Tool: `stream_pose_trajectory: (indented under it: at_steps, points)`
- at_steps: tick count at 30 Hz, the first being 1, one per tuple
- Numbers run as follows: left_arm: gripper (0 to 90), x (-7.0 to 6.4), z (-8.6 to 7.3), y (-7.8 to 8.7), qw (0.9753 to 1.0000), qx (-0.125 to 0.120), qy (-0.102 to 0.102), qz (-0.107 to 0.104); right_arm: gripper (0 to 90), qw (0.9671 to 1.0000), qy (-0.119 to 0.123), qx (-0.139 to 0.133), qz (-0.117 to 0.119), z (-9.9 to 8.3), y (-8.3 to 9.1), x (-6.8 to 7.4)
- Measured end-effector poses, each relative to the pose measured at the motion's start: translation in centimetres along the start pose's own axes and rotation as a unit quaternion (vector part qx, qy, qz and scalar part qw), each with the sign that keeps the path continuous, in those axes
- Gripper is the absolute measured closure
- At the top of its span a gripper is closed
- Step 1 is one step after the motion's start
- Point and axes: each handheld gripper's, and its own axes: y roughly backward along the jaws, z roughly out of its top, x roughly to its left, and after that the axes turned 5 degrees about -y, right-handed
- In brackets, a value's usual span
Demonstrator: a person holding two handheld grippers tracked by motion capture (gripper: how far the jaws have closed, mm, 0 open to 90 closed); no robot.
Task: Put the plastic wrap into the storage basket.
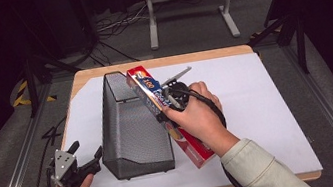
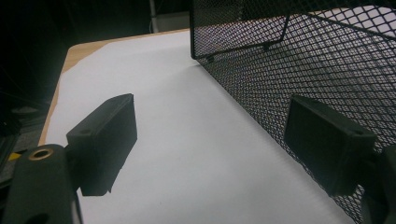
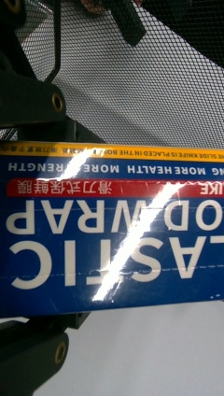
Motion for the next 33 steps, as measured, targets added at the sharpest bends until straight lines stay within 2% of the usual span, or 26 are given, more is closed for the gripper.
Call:
stream_pose_trajectory:
  at_steps: [9, 23, 33]
  points:
    - [18.2, 0.0, 0.0, 0.0, 1.0000, -0.001, 0.000, 0.000, 40.2, 1.0000, 0.003, 0.001, -0.001, 0.1, -0.8, 1.1]
    - [18.1, 0.1, -0.1, 0.3, 1.0000, -0.001, -0.001, 0.002, 40.2, 0.9997, 0.001, 0.022, 0.008, 0.8, -3.1, 3.1]
    - [18.1, 0.1, -0.1, 0.2, 1.0000, -0.002, -0.001, 0.000, 40.2, 0.9993, -0.006, 0.037, 0.000, 1.2, -4.6, 3.4]
